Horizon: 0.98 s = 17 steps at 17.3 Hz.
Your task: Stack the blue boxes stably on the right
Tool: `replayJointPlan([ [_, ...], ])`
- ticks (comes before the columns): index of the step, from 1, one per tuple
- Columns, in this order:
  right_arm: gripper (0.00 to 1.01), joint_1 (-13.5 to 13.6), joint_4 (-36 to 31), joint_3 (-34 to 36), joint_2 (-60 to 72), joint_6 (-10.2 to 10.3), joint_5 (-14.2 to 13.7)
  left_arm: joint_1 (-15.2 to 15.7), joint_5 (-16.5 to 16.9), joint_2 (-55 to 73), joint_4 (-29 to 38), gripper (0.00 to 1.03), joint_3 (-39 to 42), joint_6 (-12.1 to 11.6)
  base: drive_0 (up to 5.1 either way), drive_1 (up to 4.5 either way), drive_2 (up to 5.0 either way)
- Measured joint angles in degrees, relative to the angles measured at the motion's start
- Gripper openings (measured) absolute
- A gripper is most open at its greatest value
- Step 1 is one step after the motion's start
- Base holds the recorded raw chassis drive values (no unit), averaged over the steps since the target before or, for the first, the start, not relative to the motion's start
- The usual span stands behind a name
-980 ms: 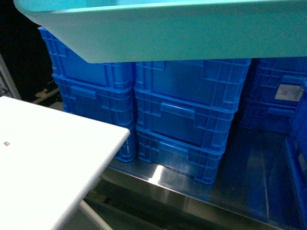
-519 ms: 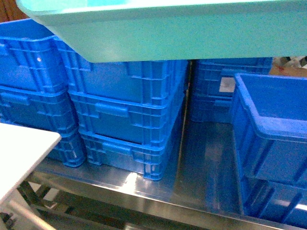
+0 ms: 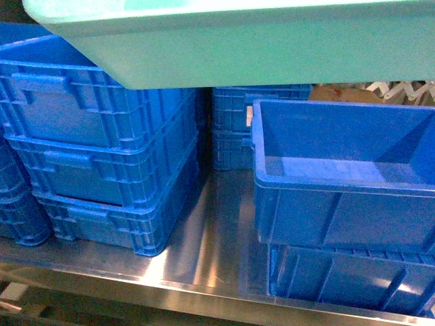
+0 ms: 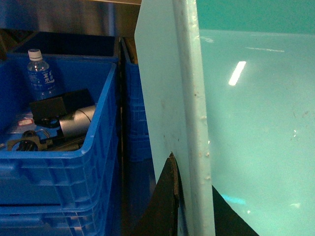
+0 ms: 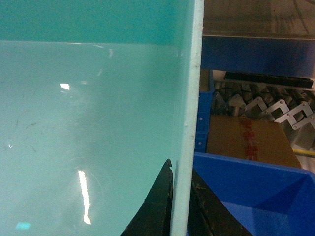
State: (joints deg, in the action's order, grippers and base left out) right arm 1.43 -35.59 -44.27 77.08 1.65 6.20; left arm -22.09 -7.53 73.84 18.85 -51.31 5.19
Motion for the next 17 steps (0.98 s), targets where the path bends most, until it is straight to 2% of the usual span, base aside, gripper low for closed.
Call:
replayJointPlan([
  [17,0.07,0.0,0.2,0.0,0.0,-0.1,-0.1,-0.1,0.0,0.0,0.1,0.02,0.0,-0.1,4.5,-1.62,-1.6],
])
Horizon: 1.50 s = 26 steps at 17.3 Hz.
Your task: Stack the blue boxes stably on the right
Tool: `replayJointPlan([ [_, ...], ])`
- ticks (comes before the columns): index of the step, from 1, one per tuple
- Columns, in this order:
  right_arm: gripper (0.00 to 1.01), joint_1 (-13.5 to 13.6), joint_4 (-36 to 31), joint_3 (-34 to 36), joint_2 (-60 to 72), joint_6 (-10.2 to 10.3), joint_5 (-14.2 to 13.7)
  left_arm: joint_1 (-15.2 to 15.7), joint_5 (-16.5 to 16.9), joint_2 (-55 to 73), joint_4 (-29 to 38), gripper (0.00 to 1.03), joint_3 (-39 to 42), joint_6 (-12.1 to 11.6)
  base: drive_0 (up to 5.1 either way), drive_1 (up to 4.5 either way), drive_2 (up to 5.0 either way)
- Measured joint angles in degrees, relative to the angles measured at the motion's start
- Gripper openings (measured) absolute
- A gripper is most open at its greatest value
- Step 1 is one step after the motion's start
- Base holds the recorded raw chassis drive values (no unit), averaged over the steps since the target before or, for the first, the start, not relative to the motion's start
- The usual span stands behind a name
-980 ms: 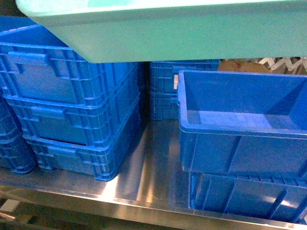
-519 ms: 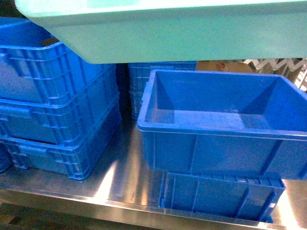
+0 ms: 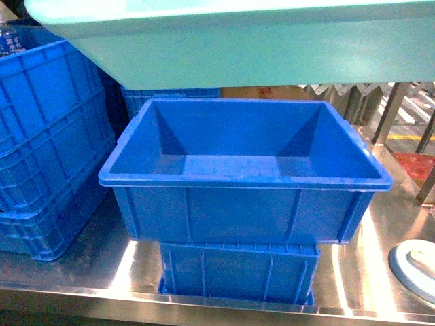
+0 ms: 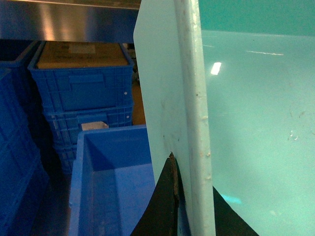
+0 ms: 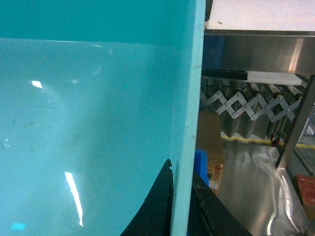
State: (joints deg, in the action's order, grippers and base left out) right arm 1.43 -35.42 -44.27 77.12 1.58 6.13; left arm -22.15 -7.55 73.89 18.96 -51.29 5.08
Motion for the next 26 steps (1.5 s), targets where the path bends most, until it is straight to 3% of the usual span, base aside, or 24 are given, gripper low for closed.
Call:
replayJointPlan([
  [9,0.07,0.0,-0.2,0.0,0.4,0.0,0.0,0.1,0.0,0.1,0.2,0.02,0.2,0.0,1.1,1.30,-2.2],
  [15,0.07,-0.1,0.0,0.0,0.0,-0.1,0.0,-0.1,-0.1,0.1,0.2,0.02,0.2,0.0,-3.6,4.80,-1.1],
  [20,0.07,-0.1,0.0,0.0,0.2,-0.1,0.0,0.1,0.1,0.1,0.0,0.02,0.2,0.0,-0.1,-0.09,-0.1],
  [26,0.07,-0.1,0.1,0.0,-0.2,-0.1,0.0,0.0,0.1,-0.1,0.0,0.02,0.2,0.0,-0.1,4.20,-4.4],
])
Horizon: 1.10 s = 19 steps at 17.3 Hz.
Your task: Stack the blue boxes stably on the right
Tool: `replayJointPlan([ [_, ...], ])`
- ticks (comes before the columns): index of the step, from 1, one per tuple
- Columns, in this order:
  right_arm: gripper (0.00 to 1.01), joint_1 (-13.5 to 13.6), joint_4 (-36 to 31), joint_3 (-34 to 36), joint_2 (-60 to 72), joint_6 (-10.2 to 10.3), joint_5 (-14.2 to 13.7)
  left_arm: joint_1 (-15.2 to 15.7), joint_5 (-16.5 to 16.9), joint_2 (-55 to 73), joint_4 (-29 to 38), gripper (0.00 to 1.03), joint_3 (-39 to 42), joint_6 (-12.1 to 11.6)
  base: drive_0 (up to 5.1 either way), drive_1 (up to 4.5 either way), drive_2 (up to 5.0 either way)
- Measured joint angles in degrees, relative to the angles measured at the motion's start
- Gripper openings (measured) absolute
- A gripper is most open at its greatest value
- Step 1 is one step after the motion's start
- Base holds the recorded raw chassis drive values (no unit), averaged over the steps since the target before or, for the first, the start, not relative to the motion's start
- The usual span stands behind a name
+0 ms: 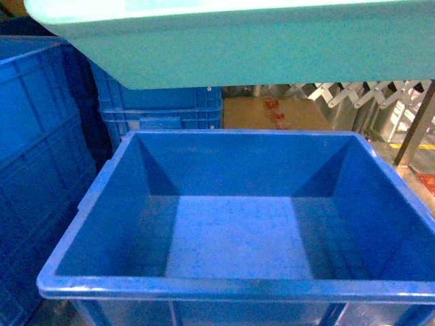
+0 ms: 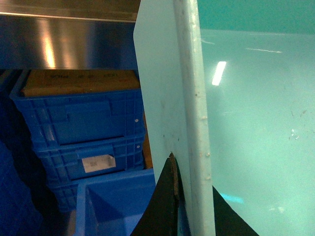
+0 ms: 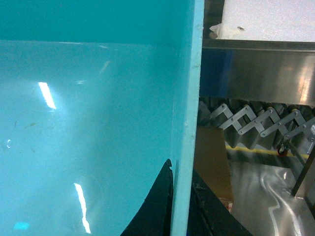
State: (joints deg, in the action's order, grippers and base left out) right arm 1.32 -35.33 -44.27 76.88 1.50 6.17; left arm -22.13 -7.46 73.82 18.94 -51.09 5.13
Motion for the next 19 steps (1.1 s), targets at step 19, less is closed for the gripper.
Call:
replayJointPlan([
  [19,0.07,-0.2,4.9,9.2,9.6,0.4,2.1,-0.5,-0.3,7.9,-10.8,0.02,4.9,3.2,0.0,0.00,0.0],
])
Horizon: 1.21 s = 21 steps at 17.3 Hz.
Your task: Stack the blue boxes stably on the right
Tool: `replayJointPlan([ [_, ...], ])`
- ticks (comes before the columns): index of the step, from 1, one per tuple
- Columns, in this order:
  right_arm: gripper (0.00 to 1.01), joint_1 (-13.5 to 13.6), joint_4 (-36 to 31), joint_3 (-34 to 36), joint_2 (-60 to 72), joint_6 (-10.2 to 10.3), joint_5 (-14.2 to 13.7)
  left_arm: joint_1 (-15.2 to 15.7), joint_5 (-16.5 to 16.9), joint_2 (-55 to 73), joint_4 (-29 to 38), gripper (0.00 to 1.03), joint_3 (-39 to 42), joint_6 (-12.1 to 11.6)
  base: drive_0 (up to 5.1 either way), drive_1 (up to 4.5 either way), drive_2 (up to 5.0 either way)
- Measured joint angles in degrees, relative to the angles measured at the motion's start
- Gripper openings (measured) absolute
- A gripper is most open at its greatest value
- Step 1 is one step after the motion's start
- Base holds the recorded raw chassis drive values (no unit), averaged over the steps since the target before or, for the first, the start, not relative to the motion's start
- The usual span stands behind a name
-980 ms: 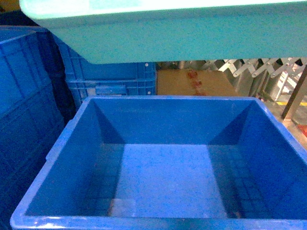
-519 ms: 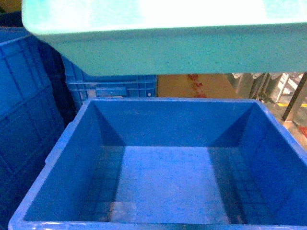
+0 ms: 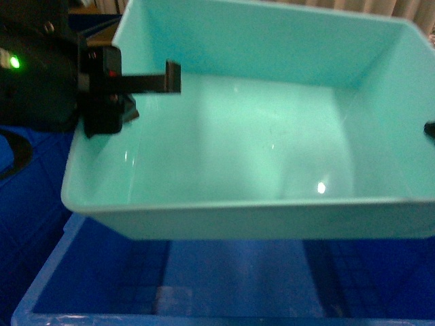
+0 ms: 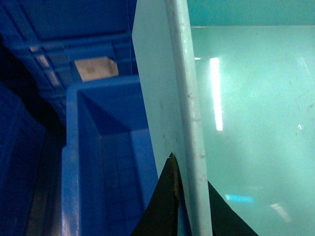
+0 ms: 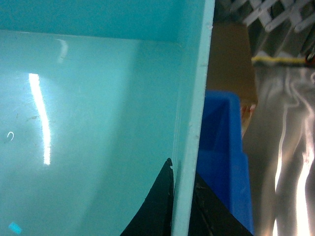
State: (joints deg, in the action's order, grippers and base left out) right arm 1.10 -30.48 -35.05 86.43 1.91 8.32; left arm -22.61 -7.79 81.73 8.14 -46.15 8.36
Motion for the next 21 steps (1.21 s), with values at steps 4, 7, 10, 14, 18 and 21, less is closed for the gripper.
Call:
replayJointPlan([
  [4,0.07,0.2,-0.5,-1.5,10.4,0.0,0.8,1.9,2.3,7.9,-2.4,0.02,-0.7,2.1,0.0,0.00,0.0],
  [7,0.07,1.7,2.5,-9.0,16.9,-0.2,-0.2,5.1,4.9,14.9,-4.1,0.02,-6.9,1.6,0.0,0.00,0.0],
  [10,0.07,3.5,6.7,-16.6,22.2,-0.6,-1.8,8.2,8.4,20.4,-10.8,0.02,-14.4,1.5,0.0,0.00,0.0],
  [14,0.07,3.3,7.5,-16.7,24.2,0.0,-1.7,8.0,8.2,21.7,-10.9,0.02,-13.6,0.6,0.0,0.00,0.0],
  [18,0.07,2.2,8.0,-17.3,26.4,-0.1,0.2,8.7,9.1,21.7,-10.1,0.03,-10.8,1.9,0.0,0.00,0.0],
  [21,0.07,2.2,7.7,-17.3,26.4,-0.4,0.8,8.6,9.0,21.7,-9.4,0.03,-9.9,3.3,0.0,0.00,0.0],
])
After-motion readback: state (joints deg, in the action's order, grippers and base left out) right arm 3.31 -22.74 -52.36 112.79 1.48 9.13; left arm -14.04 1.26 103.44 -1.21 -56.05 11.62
